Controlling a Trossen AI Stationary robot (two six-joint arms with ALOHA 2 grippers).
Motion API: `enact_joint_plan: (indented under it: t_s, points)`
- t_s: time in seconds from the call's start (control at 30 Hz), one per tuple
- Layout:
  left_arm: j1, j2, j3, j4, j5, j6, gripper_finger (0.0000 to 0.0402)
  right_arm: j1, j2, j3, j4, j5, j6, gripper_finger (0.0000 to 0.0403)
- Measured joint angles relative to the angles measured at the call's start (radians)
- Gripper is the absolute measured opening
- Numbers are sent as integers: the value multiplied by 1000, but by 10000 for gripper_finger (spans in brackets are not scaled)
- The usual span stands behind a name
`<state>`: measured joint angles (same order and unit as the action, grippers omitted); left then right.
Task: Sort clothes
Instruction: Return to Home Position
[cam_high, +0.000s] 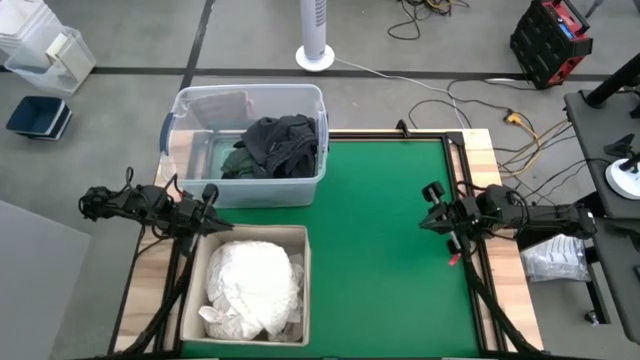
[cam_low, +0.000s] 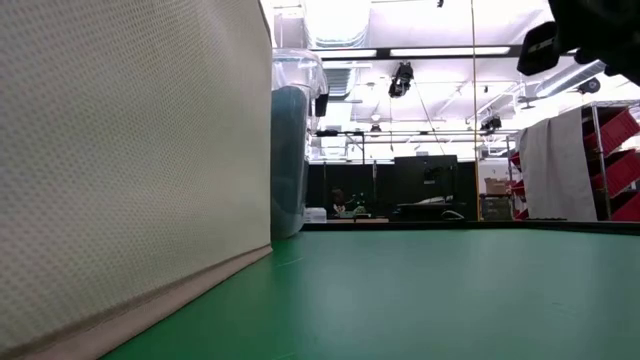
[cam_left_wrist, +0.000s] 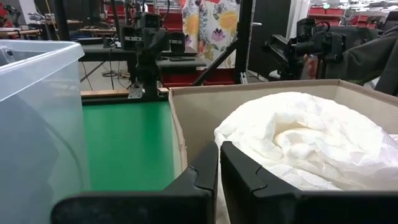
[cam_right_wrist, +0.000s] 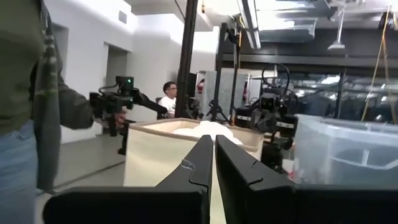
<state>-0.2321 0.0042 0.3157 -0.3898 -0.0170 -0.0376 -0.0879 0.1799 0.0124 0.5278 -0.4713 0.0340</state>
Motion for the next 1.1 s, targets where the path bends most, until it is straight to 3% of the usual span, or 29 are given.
enact_joint_plan:
  t_s: [0.33,1.1]
  points:
    - [0,3,0,5,0,2,0,0,6,0,0,0,150,13]
    - [0,4,0,9,0,2,0,0,6,1,0,0,150,13]
